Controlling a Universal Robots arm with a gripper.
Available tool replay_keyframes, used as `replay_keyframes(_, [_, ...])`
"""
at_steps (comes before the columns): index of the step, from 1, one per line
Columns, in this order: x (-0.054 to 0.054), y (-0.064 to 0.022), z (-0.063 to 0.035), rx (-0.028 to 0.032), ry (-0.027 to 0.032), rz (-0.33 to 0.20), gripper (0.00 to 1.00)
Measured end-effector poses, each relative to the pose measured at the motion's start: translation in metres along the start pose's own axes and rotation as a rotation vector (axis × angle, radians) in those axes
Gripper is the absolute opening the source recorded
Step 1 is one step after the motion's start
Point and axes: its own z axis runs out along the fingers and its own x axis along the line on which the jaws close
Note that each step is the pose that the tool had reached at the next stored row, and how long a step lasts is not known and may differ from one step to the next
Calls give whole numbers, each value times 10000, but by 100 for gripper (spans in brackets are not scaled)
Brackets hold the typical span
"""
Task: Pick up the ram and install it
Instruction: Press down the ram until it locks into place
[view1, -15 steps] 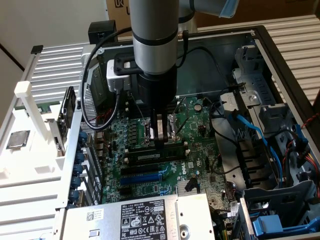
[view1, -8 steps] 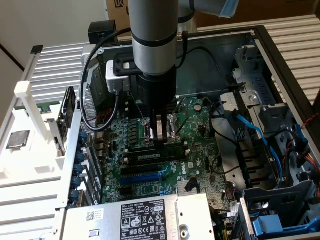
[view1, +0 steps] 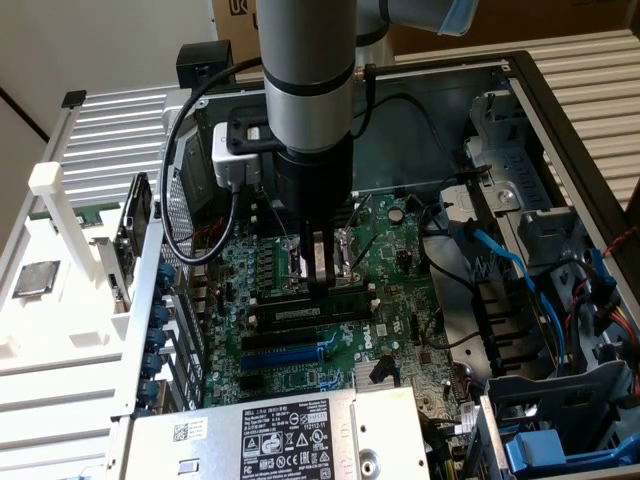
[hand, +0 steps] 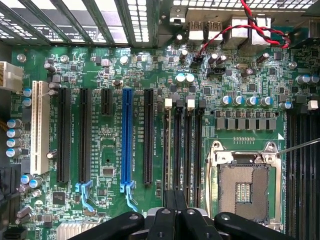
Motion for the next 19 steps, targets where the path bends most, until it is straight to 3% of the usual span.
replay_keyframes(19, [8,0,11,2,-2,1,10])
